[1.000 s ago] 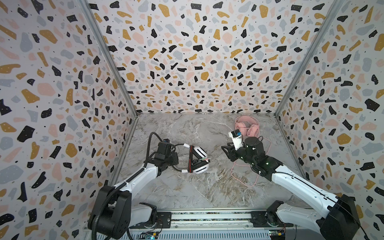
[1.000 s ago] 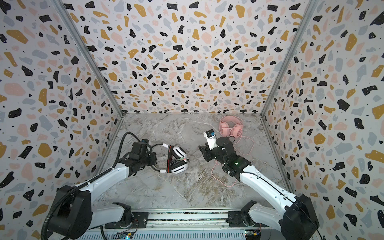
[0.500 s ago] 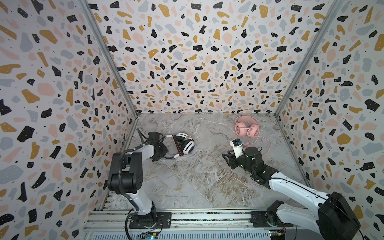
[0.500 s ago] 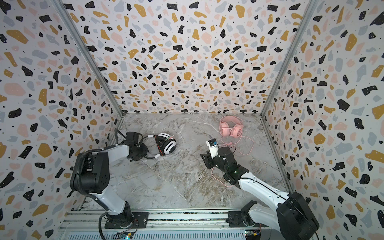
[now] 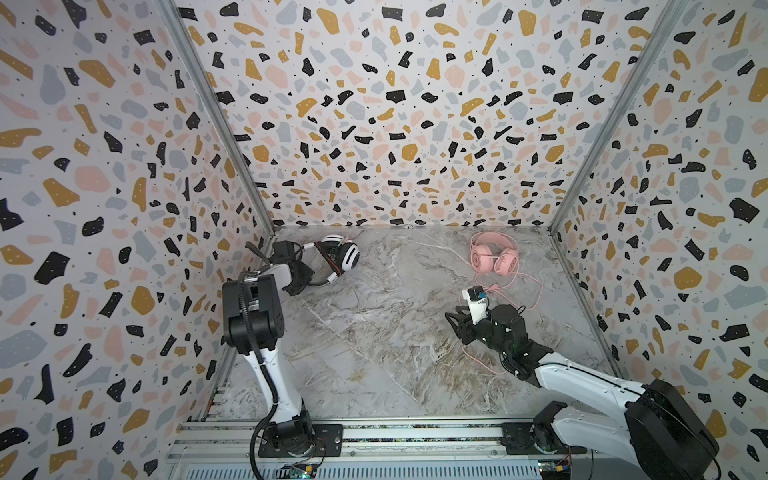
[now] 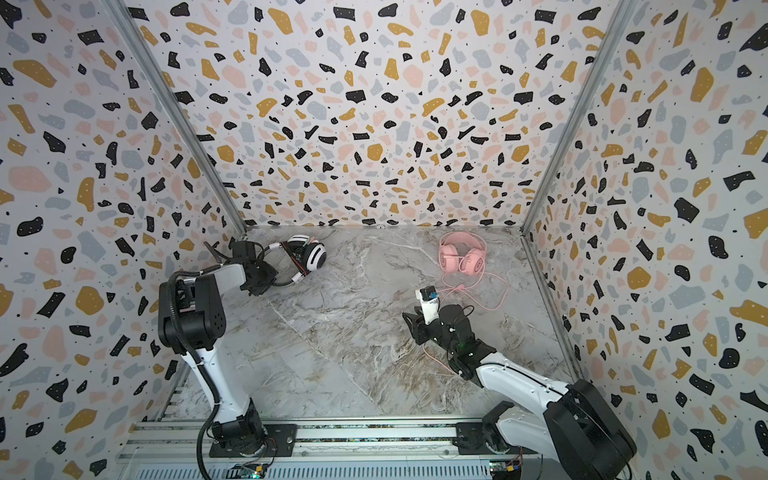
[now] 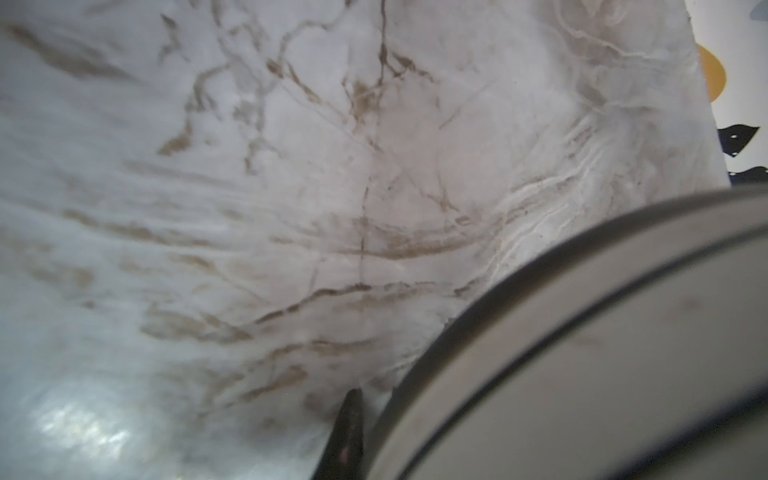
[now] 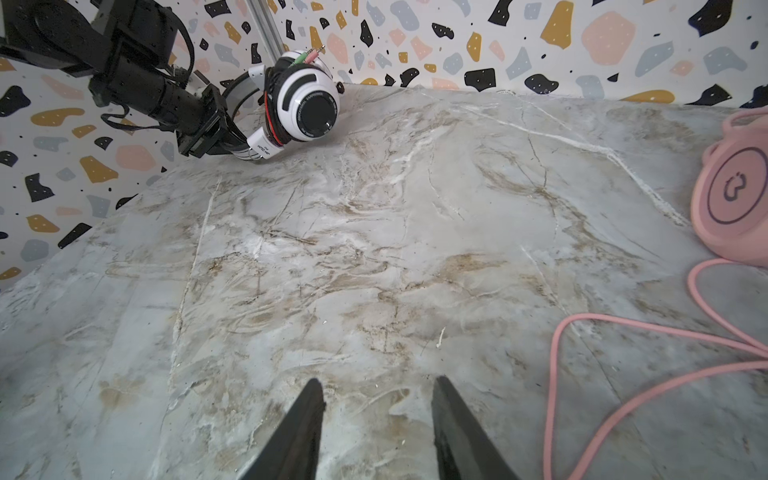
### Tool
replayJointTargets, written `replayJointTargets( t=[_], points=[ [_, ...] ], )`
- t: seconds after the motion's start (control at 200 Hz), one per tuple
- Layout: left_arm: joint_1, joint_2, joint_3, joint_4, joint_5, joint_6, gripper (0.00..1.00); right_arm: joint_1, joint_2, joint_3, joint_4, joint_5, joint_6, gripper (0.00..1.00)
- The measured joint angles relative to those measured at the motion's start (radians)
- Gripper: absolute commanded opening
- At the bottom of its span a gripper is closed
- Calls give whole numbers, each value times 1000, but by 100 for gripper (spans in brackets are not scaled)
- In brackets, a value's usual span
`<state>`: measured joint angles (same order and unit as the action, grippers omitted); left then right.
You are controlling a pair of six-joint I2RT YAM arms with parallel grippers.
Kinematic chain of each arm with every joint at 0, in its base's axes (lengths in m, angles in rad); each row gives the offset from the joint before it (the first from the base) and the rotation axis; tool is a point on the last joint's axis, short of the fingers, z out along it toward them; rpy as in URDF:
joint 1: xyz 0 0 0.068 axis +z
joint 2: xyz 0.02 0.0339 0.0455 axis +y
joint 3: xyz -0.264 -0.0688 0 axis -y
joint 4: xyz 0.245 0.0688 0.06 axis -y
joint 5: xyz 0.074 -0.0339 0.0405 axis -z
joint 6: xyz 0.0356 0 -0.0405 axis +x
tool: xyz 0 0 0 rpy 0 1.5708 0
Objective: Wrap the headphones
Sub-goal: 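Set the wrapped white headset down farther from the robot with the left gripper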
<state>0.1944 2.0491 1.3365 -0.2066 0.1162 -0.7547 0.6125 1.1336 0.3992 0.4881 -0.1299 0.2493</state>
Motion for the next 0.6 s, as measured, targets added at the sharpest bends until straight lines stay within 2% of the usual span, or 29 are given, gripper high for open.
replayJointTargets(
  t=[0.025,0.13,0.255,0.295,0.33,0.426,0.476,0.601],
  points=[
    [0,-1,0,2,6,0,29,0,0,0,1,1,0,45],
    [-1,-6,-1,11,32,-4,49,0,0,-3,8,4,0,45],
    [-1,-33,-26,14,51,-6,52,0,0,-6,15,5,0,45],
    [-1,-48,-40,12,57,-3,64,0,0,-6,15,6,0,45],
    [-1,-63,-51,8,58,3,69,0,-1,-6,16,9,0,45],
    [-1,-112,-62,-27,35,18,71,0,-7,-13,22,20,1,45],
    [-1,-142,-63,-40,21,30,78,0,-11,-17,23,29,1,45],
    [-1,-232,-75,-68,-14,76,79,-8,-10,-19,23,45,5,46]
  ],
)
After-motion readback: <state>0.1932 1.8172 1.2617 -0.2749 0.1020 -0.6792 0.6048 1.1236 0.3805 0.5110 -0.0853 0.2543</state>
